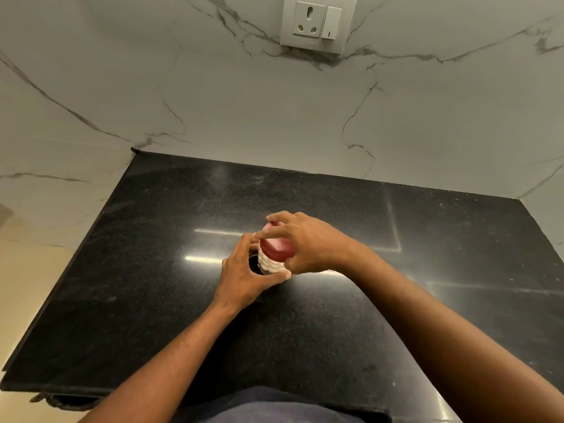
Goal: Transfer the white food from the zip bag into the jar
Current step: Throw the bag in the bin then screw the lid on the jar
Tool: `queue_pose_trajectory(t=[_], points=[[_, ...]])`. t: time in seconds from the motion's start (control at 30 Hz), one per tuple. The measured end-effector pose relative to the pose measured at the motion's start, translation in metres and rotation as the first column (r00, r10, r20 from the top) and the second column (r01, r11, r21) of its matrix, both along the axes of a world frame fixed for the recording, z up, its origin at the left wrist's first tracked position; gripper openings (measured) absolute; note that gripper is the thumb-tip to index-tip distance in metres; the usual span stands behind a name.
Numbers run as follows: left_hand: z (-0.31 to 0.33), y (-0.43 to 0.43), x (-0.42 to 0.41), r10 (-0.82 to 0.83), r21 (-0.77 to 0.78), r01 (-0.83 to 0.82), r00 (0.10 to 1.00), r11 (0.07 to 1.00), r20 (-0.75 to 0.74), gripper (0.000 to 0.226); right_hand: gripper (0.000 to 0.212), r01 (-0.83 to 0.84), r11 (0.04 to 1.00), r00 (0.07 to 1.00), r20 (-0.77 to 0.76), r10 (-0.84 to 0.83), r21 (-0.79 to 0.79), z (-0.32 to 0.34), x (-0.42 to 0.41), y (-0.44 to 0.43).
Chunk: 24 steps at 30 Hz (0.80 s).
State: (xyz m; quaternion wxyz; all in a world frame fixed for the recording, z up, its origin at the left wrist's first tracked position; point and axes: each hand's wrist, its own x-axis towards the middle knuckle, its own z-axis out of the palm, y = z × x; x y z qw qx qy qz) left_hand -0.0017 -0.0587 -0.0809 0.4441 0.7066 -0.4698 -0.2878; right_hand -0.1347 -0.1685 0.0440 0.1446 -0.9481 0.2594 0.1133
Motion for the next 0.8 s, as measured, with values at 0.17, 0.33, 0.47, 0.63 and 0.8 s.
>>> queue_pose_trajectory(t=[0.17, 0.33, 0.47, 0.63, 0.8], points=[[0.000, 0.000, 0.000, 0.011, 0.030, -0.011, 1.000, 0.999, -0.001, 0.079, 0.077, 0.110, 0.959, 0.992, -0.035, -0.123, -0.262, 0.006, 0.015, 0.001], [-0.001, 0.000, 0.000, 0.000, 0.050, 0.001, 1.000, 0.999, -0.020, 0.076, 0.082, 0.226, 0.903, 0.966, -0.033, -0.255, -0.365, -0.002, 0.025, 0.008], [0.000, -0.001, 0.000, 0.004, 0.070, -0.003, 1.000, 0.998, -0.020, 0.078, 0.096, 0.095, 0.910, 0.985, -0.094, -0.145, -0.404, -0.009, 0.018, 0.011], [-0.001, -0.001, -0.005, 0.035, 0.073, -0.038, 0.998, 0.997, 0.045, 0.078, 0.082, 0.168, 0.914, 0.983, 0.126, -0.130, -0.369, -0.032, 0.006, 0.009], [0.000, 0.000, -0.005, 0.048, 0.095, -0.055, 0.996, 0.994, 0.074, 0.077, 0.080, 0.253, 0.892, 0.958, 0.225, -0.177, -0.375, -0.044, 0.007, 0.010]])
